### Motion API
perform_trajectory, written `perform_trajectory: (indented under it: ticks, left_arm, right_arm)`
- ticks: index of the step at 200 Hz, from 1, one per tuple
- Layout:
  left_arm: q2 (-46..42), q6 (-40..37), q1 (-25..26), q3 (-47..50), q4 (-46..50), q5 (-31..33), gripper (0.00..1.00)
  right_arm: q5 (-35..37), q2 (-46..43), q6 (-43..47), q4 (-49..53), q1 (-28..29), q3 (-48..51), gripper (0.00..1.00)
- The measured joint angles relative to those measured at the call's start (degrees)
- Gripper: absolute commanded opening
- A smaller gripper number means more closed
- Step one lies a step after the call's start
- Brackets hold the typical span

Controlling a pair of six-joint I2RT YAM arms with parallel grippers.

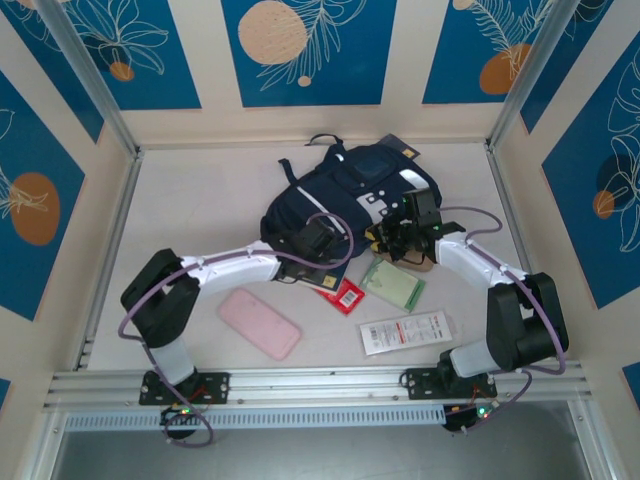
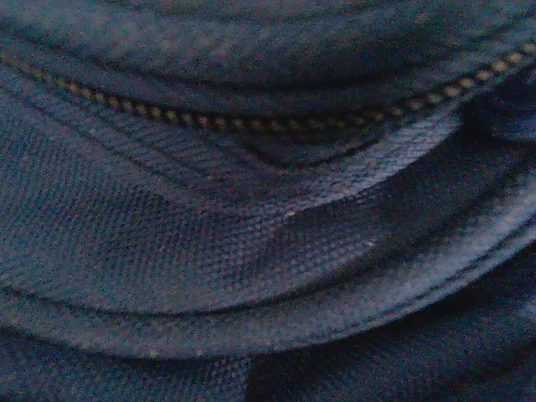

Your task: Pack the student bag

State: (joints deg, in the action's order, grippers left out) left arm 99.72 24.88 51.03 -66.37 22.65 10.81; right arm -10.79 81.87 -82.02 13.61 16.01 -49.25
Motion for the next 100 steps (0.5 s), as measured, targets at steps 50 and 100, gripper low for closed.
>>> perform_trajectory:
  ticks: [50, 100]
  left_arm:
    - [0.0, 0.0, 0.1, 0.0, 0.3, 1.2, 0.0]
    - [-3.3, -0.2, 0.1, 2.1, 0.3, 2.0, 0.0]
  right_arm:
    - [-0.3, 0.0, 0.0, -1.1, -0.1, 0.9, 0.0]
    - [-1.9, 0.0, 1.4, -0.6, -1.5, 1.0, 0.0]
